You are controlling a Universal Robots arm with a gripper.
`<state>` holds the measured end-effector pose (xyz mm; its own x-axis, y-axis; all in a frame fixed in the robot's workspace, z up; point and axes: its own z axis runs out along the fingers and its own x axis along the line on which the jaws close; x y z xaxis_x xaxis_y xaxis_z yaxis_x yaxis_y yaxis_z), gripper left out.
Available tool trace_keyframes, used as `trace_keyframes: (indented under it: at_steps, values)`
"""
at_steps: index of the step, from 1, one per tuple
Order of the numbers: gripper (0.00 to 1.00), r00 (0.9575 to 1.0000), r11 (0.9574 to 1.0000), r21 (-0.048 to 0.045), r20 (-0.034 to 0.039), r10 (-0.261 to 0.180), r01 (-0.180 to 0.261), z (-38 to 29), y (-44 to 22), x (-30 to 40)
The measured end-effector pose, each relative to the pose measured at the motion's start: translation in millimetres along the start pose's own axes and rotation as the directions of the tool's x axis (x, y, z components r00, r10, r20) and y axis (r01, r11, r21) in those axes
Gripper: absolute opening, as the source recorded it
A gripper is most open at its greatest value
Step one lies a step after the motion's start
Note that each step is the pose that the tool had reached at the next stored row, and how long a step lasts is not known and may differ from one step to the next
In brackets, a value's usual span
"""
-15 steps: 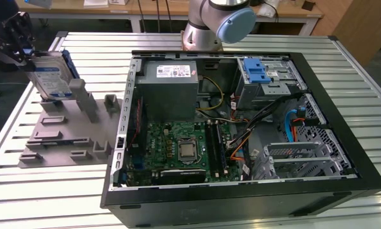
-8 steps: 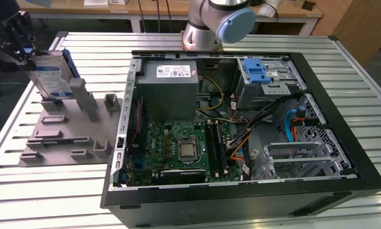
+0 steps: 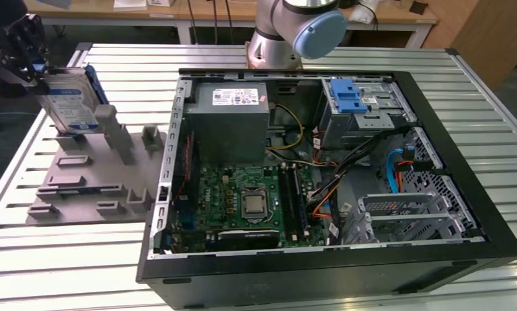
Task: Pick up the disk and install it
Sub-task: 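Pick up the disk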
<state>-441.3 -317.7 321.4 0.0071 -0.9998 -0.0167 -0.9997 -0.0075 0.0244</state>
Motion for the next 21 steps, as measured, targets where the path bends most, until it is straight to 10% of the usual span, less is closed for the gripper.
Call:
trace_keyframes:
  at_steps: [21]
  values:
    - [0.36,1.0,1.0,0.0001,-0.001,0.0,0.0,-6.4,0.1,-3.3]
